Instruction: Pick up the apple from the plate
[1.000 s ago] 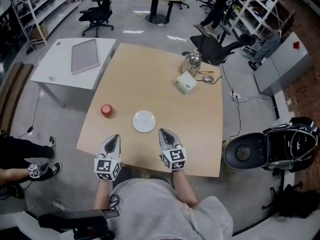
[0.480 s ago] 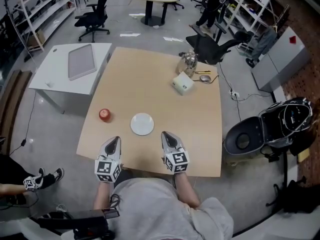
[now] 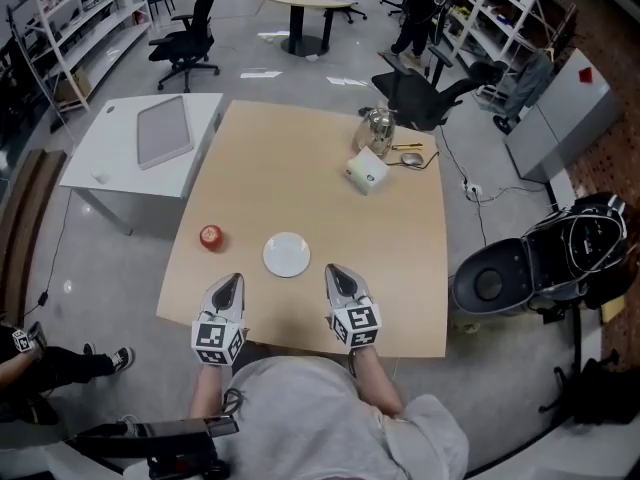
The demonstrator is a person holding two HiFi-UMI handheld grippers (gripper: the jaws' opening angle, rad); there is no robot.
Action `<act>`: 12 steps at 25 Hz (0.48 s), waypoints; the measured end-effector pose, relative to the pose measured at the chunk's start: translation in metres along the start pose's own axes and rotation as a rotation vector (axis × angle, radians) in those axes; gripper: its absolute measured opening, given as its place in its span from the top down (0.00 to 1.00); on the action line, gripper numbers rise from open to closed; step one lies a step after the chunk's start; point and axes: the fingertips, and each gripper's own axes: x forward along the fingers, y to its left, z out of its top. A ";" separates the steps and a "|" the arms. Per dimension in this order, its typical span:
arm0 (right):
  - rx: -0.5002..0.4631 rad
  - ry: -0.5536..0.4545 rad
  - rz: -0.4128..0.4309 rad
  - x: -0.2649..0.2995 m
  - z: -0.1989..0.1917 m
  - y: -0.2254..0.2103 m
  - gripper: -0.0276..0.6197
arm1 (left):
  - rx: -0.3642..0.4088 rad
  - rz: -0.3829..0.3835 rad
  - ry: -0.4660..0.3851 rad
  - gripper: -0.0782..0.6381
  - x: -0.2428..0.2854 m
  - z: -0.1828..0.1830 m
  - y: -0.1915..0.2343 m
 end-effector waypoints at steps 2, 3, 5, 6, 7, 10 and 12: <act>-0.002 -0.004 -0.003 0.001 0.002 -0.002 0.95 | 0.002 0.000 -0.001 0.86 0.002 0.001 0.001; -0.002 -0.004 -0.004 0.002 0.002 -0.003 0.95 | 0.003 -0.001 -0.001 0.86 0.002 0.002 0.001; -0.003 -0.003 -0.006 0.003 0.002 -0.004 0.95 | 0.002 -0.001 0.000 0.86 0.004 0.002 0.001; -0.003 -0.001 -0.007 0.003 0.002 -0.005 0.95 | 0.001 -0.002 0.001 0.86 0.004 0.001 0.000; -0.005 0.001 -0.008 0.003 0.001 -0.006 0.95 | 0.000 -0.002 0.002 0.86 0.005 0.001 0.000; -0.010 0.009 -0.006 0.004 -0.001 -0.008 0.95 | -0.002 -0.001 0.003 0.86 0.007 0.000 -0.001; -0.013 0.012 -0.004 0.005 -0.002 -0.008 0.95 | -0.004 0.001 0.006 0.86 0.008 -0.002 -0.002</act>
